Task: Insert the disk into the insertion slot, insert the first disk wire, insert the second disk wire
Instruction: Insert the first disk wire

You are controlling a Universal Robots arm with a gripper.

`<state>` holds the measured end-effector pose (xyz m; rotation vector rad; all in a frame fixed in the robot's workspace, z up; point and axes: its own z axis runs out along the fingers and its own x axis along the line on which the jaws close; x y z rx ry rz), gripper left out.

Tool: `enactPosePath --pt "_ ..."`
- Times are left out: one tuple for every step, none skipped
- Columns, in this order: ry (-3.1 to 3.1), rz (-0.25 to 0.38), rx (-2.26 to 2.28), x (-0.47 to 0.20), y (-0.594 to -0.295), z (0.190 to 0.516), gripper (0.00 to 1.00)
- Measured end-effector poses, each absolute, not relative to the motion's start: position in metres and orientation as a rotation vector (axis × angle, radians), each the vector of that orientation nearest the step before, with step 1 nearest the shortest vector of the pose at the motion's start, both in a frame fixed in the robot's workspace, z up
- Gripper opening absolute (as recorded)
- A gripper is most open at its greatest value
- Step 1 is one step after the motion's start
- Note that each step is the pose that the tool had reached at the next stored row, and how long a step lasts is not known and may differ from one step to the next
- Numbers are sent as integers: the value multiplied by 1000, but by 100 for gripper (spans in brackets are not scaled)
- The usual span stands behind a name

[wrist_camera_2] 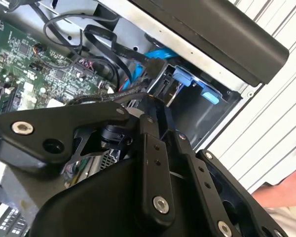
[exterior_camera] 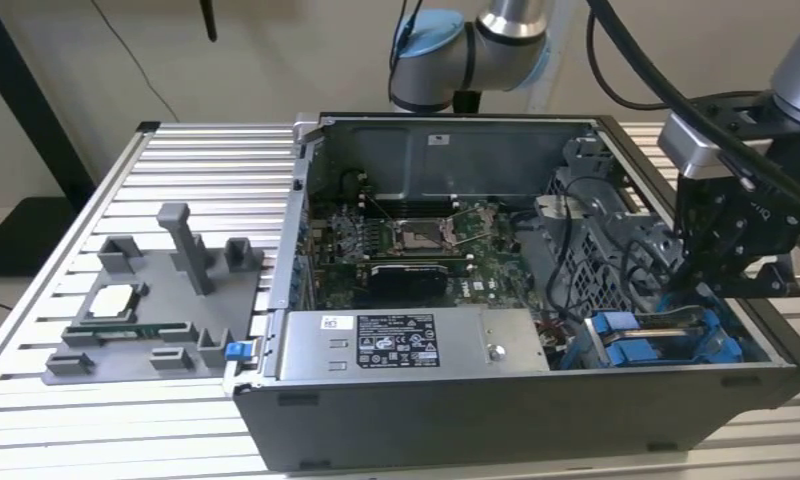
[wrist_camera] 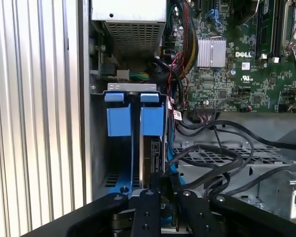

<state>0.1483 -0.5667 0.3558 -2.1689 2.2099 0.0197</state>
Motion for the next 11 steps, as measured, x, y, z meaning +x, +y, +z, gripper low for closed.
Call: enactPosePath --pt "2211 28 -2170 150 -568 355 0" --pt "2213 36 -2171 151 -569 355 0" --pt "2215 44 -2173 152 -570 354 0" --pt "2216 51 -2174 154 -571 354 0" --pt "2218 57 -2176 155 -571 353 0" --pt "2220 62 -2177 155 -571 352 0" --pt "2220 66 -2178 156 -572 351 0" --pt "2221 69 -2178 156 -572 350 0" --pt "2222 71 -2179 156 -572 349 0" --pt "2223 74 -2180 156 -572 348 0" --pt "2224 76 -2181 157 -572 347 0"
